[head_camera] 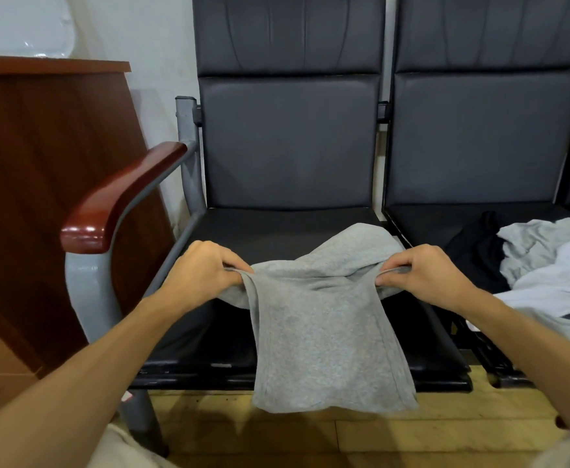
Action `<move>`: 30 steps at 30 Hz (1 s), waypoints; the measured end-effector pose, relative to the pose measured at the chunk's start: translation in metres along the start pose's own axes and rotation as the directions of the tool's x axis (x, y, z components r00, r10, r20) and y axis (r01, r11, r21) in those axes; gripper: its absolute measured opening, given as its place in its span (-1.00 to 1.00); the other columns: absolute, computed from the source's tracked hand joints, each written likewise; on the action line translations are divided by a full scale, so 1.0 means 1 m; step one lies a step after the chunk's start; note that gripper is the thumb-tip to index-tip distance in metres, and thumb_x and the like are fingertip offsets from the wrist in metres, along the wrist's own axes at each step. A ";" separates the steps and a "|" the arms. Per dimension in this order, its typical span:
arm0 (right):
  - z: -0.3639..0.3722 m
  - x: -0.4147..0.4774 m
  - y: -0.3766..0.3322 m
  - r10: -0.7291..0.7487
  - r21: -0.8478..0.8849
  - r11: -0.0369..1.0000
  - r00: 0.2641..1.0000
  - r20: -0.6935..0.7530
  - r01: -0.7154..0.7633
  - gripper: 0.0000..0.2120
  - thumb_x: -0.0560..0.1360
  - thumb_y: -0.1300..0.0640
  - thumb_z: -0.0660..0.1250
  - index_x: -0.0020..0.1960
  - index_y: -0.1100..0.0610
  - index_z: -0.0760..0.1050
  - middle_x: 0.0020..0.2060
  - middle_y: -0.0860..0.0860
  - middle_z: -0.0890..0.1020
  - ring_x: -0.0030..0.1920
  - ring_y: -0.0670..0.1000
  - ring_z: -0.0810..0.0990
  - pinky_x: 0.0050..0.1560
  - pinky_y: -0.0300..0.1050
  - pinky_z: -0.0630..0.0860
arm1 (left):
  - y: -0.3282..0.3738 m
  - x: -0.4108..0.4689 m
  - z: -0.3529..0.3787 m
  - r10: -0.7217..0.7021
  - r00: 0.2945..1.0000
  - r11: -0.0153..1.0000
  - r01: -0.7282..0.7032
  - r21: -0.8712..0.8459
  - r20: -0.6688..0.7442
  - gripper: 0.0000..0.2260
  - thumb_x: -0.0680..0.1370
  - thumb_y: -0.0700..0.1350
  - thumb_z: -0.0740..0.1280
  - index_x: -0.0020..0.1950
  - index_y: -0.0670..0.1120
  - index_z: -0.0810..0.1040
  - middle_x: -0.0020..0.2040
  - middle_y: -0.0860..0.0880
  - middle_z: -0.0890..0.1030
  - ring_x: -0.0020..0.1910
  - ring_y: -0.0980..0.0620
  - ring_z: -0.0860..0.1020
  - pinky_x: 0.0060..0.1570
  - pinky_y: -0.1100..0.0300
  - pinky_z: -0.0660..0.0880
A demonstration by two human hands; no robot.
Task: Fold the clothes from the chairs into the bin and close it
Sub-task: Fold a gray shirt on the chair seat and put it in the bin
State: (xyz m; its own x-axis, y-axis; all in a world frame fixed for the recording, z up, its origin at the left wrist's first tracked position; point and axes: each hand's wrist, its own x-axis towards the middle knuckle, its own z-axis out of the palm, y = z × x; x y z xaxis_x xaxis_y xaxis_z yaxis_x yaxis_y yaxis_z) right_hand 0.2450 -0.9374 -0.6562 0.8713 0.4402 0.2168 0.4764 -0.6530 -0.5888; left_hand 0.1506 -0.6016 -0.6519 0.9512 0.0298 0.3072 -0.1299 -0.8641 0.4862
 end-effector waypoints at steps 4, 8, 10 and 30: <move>0.001 -0.010 -0.024 -0.007 0.048 0.999 0.992 -0.126 0.013 -0.96 0.42 0.13 0.49 -0.21 0.04 0.68 -0.28 -0.16 0.68 -0.17 -0.22 0.61 -0.16 -0.44 0.45 | 0.015 -0.008 -0.002 -0.047 0.991 0.995 0.036 -0.093 -0.123 -0.80 0.39 -0.24 0.51 -0.28 0.08 0.69 -0.34 0.21 0.63 -0.25 0.24 0.61 -0.15 0.35 0.55; -0.012 -0.013 -0.056 -0.019 0.109 0.993 0.960 -0.281 0.052 -0.96 0.45 0.14 0.46 -0.15 0.06 0.69 -0.24 -0.14 0.67 -0.14 -0.20 0.60 -0.08 -0.43 0.42 | 0.027 -0.010 -0.013 -0.041 0.994 0.998 0.045 -0.041 0.103 -0.75 0.48 -0.18 0.41 -0.28 0.18 0.57 -0.22 0.15 0.63 -0.17 0.13 0.61 -0.13 0.05 0.61; -0.028 -0.010 -0.073 -0.026 0.109 0.991 0.919 -0.393 0.074 -0.94 0.46 0.14 0.44 -0.17 0.05 0.67 -0.27 -0.15 0.65 -0.17 -0.21 0.58 -0.13 -0.51 0.38 | 0.035 -0.008 -0.032 0.016 0.950 0.993 -0.053 0.109 0.311 -0.81 0.53 -0.10 0.35 -0.19 0.21 0.54 -0.13 0.18 0.61 -0.10 0.15 0.59 -0.03 -0.01 0.58; -0.200 -0.025 -0.220 0.174 0.334 0.913 0.517 -0.838 0.235 -0.85 0.62 0.10 0.21 0.02 0.14 0.52 -0.10 -0.01 0.57 -0.07 0.00 0.52 -0.13 -0.17 0.41 | 0.212 0.004 -0.236 0.072 0.945 0.962 -0.151 -0.229 -0.318 -0.62 0.63 0.05 0.21 -0.23 -0.19 0.53 -0.30 -0.01 0.50 -0.31 0.08 0.43 -0.32 0.22 0.33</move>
State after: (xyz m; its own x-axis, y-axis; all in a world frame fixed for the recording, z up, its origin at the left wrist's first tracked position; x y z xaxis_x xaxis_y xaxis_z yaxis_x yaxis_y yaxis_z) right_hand 0.1415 -0.9281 -0.3765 0.6318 -0.4026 0.6624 0.6003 -0.2864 -0.7467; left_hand 0.0607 -0.6660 -0.3543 0.8006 0.1256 0.5859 -0.3323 -0.7206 0.6086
